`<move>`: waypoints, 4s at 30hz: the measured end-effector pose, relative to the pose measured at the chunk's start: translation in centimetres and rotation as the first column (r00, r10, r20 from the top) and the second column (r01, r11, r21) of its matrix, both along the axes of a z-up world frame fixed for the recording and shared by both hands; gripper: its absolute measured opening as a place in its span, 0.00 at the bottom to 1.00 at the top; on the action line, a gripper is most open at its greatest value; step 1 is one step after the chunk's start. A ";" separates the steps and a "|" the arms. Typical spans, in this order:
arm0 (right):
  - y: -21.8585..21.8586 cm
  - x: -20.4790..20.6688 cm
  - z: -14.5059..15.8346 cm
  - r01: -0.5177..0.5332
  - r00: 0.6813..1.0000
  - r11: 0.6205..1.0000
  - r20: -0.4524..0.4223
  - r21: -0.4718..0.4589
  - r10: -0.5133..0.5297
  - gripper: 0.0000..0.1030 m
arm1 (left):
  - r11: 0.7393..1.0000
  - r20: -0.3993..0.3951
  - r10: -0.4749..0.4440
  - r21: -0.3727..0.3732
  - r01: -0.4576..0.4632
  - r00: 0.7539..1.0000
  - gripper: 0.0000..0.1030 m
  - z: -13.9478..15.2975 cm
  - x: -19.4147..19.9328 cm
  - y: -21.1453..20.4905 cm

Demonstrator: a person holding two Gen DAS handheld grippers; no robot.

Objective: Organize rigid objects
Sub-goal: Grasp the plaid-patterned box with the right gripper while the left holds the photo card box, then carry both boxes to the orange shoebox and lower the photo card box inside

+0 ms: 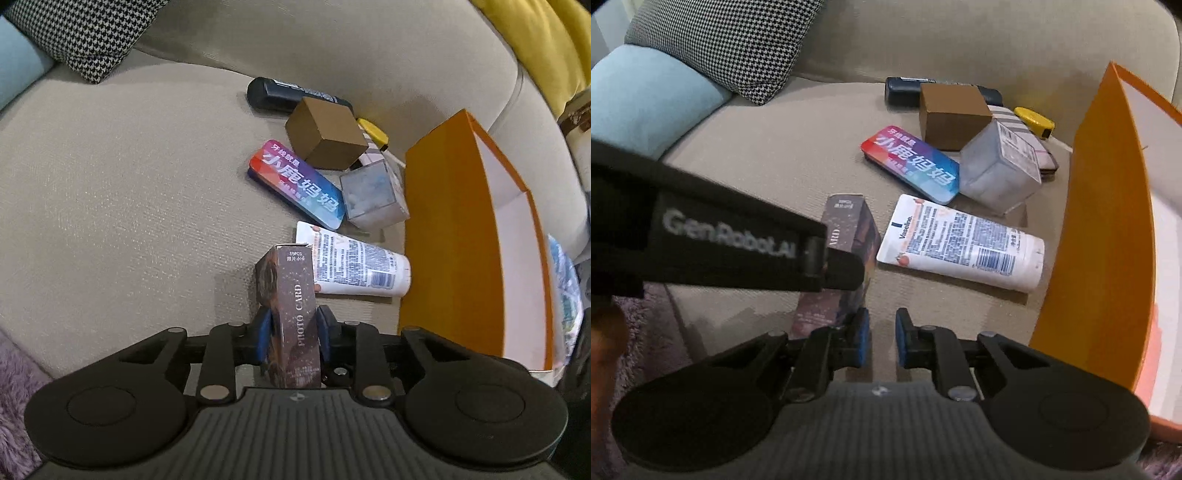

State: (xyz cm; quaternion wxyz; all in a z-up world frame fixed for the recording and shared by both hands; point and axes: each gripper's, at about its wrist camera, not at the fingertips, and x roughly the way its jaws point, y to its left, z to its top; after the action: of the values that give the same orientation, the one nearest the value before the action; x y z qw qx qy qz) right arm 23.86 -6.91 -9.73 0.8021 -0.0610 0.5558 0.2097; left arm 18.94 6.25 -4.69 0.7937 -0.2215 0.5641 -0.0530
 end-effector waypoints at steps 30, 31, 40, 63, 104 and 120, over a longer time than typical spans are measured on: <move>0.0 20.0 0.6 -0.248 0.969 0.931 -0.042 -0.269 0.245 0.43 | 0.993 0.108 0.119 -0.027 -0.117 0.987 0.24 1.8 11.9 1.8; 0.2 20.3 0.1 -0.256 0.967 0.926 -0.057 -0.276 0.250 0.43 | 0.993 0.104 0.119 -0.028 -0.117 0.987 0.24 1.6 12.1 1.8; 1.2 23.0 -2.1 -0.237 0.969 0.929 -0.133 -0.284 0.207 0.60 | 0.994 0.108 0.101 0.039 -0.106 0.989 0.24 1.7 13.3 0.8; -1.5 21.8 3.3 -0.098 0.985 0.995 -0.146 -0.032 0.092 0.13 | 0.992 0.081 0.119 0.039 -0.122 0.990 0.24 1.9 11.7 1.7; -17.5 4.0 16.0 0.254 0.958 0.955 0.099 0.155 -0.271 0.16 | 0.967 0.263 -0.154 -0.158 0.200 0.952 0.24 12.2 2.7 -10.7; -26.7 0.4 14.0 0.461 0.877 0.868 0.054 0.184 -0.477 0.16 | 0.940 0.064 -0.231 -0.242 0.240 0.971 0.24 5.4 4.9 -18.5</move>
State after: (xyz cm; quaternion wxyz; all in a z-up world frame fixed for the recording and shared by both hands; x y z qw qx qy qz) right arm 24.23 -33.61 4.28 0.8573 0.1325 0.4948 0.0508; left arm 23.84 -12.27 0.69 0.7573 -0.2491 0.5616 -0.2215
